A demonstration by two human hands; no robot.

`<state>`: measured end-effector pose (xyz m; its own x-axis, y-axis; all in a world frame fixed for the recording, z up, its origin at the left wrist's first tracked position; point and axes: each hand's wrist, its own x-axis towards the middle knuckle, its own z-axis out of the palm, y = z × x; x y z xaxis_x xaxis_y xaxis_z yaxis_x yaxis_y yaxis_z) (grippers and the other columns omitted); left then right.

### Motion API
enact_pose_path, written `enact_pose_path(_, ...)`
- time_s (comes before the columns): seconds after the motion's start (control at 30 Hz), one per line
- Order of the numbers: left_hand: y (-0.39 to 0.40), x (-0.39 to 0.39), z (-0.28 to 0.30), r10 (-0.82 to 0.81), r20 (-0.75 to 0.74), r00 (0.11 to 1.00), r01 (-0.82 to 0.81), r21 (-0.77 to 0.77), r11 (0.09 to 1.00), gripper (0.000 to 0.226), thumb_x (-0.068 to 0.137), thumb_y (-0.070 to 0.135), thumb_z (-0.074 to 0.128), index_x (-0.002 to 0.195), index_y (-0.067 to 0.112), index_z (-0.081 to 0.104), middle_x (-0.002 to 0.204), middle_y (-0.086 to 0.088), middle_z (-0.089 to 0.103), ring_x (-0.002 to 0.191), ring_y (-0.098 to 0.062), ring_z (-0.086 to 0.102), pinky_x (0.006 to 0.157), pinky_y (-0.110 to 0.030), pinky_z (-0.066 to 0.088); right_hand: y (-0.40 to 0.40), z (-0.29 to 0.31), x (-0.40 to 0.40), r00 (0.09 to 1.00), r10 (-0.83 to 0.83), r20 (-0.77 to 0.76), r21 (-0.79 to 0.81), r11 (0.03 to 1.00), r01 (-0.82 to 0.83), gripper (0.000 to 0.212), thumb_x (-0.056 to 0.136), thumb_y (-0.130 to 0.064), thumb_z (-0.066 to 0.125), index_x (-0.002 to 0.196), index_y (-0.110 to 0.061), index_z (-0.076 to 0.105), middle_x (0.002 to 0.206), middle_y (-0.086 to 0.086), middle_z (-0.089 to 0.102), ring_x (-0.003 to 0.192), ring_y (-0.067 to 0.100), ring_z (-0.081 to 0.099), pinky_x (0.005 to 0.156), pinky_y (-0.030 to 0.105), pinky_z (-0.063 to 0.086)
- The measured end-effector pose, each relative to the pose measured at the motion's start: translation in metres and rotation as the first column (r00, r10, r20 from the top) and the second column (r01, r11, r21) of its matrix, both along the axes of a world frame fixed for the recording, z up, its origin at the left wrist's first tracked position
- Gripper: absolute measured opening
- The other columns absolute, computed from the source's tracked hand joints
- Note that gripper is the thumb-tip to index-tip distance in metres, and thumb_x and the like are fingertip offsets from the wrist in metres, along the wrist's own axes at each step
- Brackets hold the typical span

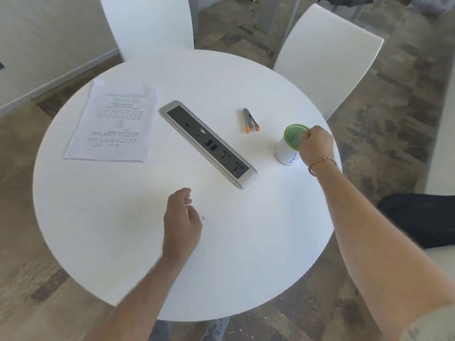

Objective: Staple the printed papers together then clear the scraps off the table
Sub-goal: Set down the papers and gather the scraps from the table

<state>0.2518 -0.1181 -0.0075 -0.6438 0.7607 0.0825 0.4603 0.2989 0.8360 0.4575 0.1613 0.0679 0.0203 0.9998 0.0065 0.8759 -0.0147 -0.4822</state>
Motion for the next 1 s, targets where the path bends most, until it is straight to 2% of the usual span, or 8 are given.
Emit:
enact_pose_path(0.13, -0.002, -0.004, -0.001, 0.011, -0.008, 1.000, -0.011, -0.001, 1.000, 0.039, 0.088, -0.009, 0.047, 0.123, 0.008, 0.054, 0.116, -0.003, 0.057, 0.101, -0.015, 0.060, 0.088, -0.028, 0.050, 0.007, 0.000, -0.005, 0.993, 0.023, 0.119, -0.012, 1.000, -0.022, 0.026, 0.085, 0.000, 0.041, 0.061, -0.009, 0.042, 0.069, 0.014, 0.046, 0.071, 0.030, 0.046, 0.049, 0.027, 0.027)
enact_pose_path(0.2, -0.004, -0.007, -0.002, 0.011, -0.011, 1.000, -0.011, 0.001, 1.000, 0.039, 0.088, -0.010, 0.048, 0.122, 0.007, 0.054, 0.115, -0.003, 0.057, 0.100, -0.017, 0.060, 0.087, -0.030, 0.051, 0.008, 0.002, -0.005, 0.991, -0.013, 0.130, 0.016, 1.000, 0.011, 0.030, 0.082, 0.000, 0.042, 0.056, -0.012, 0.034, 0.059, 0.008, 0.037, 0.063, 0.030, 0.044, 0.049, 0.026, 0.027)
enact_pose_path(0.33, -0.005, -0.009, -0.001, 0.018, -0.012, 1.000, -0.018, -0.004, 1.000, 0.039, 0.087, -0.011, 0.048, 0.121, 0.008, 0.055, 0.114, -0.004, 0.058, 0.098, -0.017, 0.060, 0.085, -0.031, 0.052, 0.007, 0.005, -0.005, 0.990, -0.055, 0.127, 0.070, 0.996, 0.046, 0.019, 0.081, -0.005, 0.044, 0.073, -0.002, 0.061, 0.072, 0.018, 0.057, 0.067, 0.037, 0.056, 0.057, 0.037, 0.049)
enact_pose_path(0.47, -0.009, -0.010, -0.006, 0.080, 0.022, 0.997, -0.078, -0.085, 0.993, 0.040, 0.087, -0.009, 0.043, 0.119, 0.009, 0.056, 0.108, -0.003, 0.060, 0.096, -0.019, 0.061, 0.085, -0.034, 0.052, -0.032, 0.002, -0.019, 0.997, 0.062, 0.040, 0.191, 0.979, -0.069, 0.022, 0.082, -0.002, 0.049, 0.083, -0.003, 0.071, 0.080, 0.018, 0.068, 0.077, 0.036, 0.057, 0.061, 0.035, 0.043)
enact_pose_path(0.53, -0.011, -0.009, -0.006, 0.103, 0.055, 0.993, -0.095, -0.135, 0.986, 0.041, 0.086, -0.009, 0.040, 0.119, 0.010, 0.055, 0.104, -0.003, 0.061, 0.094, -0.020, 0.063, 0.086, -0.032, 0.051, -0.076, -0.009, -0.037, 0.981, 0.170, -0.096, 0.109, 0.981, -0.160, 0.020, 0.081, -0.001, 0.055, 0.083, -0.010, 0.074, 0.082, 0.012, 0.072, 0.079, 0.031, 0.062, 0.064, 0.030, 0.040)
enact_pose_path(0.63, -0.013, -0.005, -0.005, 0.111, 0.082, 0.990, -0.094, -0.191, 0.977, 0.046, 0.084, -0.010, 0.036, 0.122, 0.010, 0.054, 0.103, -0.003, 0.063, 0.095, -0.020, 0.063, 0.084, -0.025, 0.046, -0.147, -0.037, -0.066, 0.928, 0.269, -0.260, -0.102, 0.948, -0.303, 0.021, 0.076, 0.000, 0.060, 0.076, -0.015, 0.075, 0.075, 0.005, 0.073, 0.073, 0.026, 0.067, 0.069, 0.032, 0.052)
enact_pose_path(0.77, -0.015, -0.004, -0.007, 0.098, 0.094, 0.991, -0.073, -0.242, 0.967, 0.049, 0.084, -0.012, 0.034, 0.124, 0.009, 0.052, 0.107, -0.005, 0.064, 0.100, -0.020, 0.063, 0.084, -0.024, 0.044, -0.208, -0.070, -0.092, 0.911, 0.152, -0.383, -0.333, 0.897, -0.290, 0.024, 0.077, 0.000, 0.053, 0.083, -0.013, 0.073, 0.079, 0.004, 0.072, 0.074, 0.027, 0.070, 0.069, 0.038, 0.059)
enact_pose_path(1.0, -0.016, 0.005, -0.007, 0.025, 0.138, 0.990, 0.007, -0.224, 0.975, 0.050, 0.085, -0.015, 0.034, 0.127, 0.007, 0.051, 0.110, -0.007, 0.066, 0.101, -0.020, 0.065, 0.085, -0.022, 0.046, -0.223, -0.080, -0.111, 0.879, -0.004, -0.477, -0.421, 0.879, -0.224, 0.030, 0.080, 0.002, 0.046, 0.092, -0.014, 0.068, 0.086, 0.005, 0.071, 0.079, 0.024, 0.069, 0.070, 0.037, 0.060)
